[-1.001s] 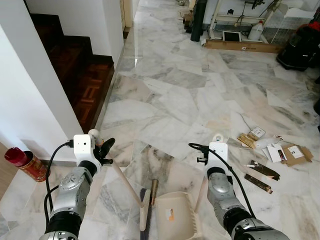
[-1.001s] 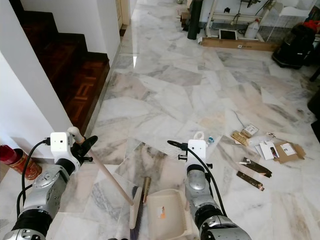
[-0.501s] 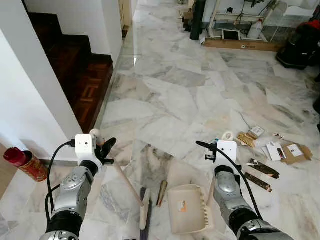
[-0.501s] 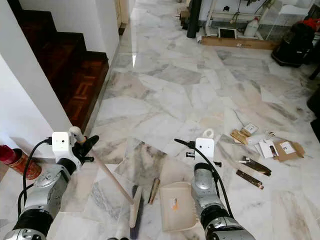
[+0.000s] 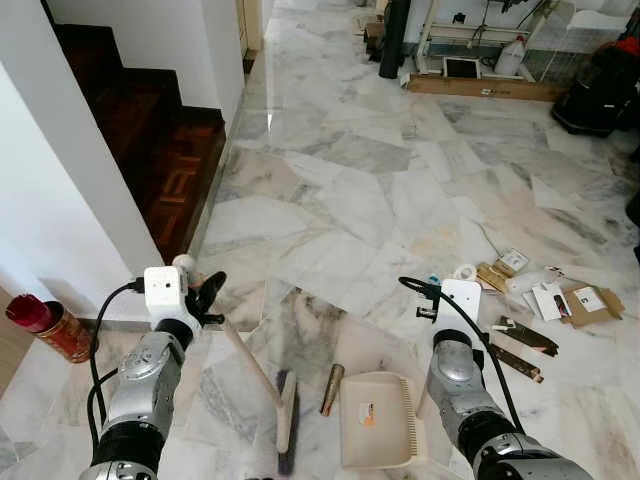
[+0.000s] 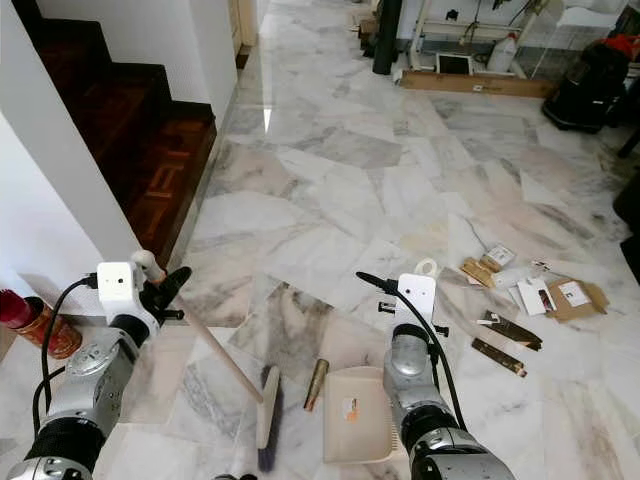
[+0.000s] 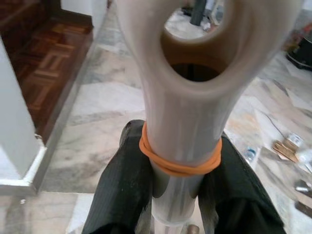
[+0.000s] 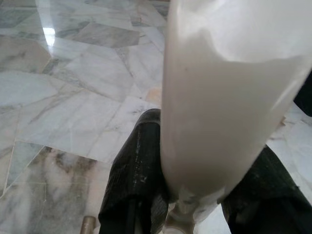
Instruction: Sweep floor
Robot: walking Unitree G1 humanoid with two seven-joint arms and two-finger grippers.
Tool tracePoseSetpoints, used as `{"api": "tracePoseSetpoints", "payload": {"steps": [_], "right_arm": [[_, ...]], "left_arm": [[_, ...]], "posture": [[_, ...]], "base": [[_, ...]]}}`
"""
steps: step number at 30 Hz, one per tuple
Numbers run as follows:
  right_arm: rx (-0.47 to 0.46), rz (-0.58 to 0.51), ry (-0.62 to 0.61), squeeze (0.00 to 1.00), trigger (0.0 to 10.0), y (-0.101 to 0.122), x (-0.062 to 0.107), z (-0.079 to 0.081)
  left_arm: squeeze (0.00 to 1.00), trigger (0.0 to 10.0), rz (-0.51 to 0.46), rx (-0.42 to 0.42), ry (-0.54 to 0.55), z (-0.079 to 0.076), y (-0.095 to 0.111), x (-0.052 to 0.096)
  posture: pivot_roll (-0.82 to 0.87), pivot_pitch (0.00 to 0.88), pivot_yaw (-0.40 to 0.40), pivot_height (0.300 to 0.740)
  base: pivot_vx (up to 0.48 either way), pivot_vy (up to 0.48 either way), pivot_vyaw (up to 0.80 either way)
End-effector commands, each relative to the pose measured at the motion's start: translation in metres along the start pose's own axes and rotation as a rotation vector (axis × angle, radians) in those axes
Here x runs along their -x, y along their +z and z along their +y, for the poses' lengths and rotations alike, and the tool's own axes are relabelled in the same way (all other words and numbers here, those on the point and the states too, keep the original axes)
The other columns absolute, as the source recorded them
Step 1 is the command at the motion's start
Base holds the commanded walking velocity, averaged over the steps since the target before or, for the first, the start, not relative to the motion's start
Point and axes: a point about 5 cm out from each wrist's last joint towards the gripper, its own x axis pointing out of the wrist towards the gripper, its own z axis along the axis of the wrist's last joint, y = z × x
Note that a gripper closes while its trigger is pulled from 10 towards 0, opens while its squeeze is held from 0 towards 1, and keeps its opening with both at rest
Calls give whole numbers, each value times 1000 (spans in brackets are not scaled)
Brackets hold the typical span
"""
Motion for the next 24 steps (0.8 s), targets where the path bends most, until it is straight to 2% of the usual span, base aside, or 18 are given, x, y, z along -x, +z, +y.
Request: {"api": "tracePoseSetpoints", "payload": {"steps": [1,4,10,18,21,24], "right_arm": [[19,20,-4,0,10000,-4,0,-1],[25,27,0,0,10000,-7,2,-1],[27,35,5,0,10000,-12,5,0],[21,40,2,0,10000,-15,7,-1],[18,38,2,0,10000,-15,7,-1],[17,37,2,0,10000,-15,7,-1]], "left_arm": [[0,10000,-27,7,62,9,4,-1],[0,10000,-58,37,121,15,8,-2],[0,10000,-54,70,156,19,5,-5],[0,10000,-26,32,163,10,-4,-12],[0,10000,-7,12,144,-3,-10,-17],[0,10000,6,8,122,-9,-13,-19]], "posture": [[139,79,-37,740],[139,79,-37,740],[134,75,-37,740],[104,70,-30,740],[93,71,-30,740],[83,78,-29,740]], "base": [[0,0,0],[0,0,0],[0,0,0],[0,0,0],[0,0,0],[0,0,0]]}}
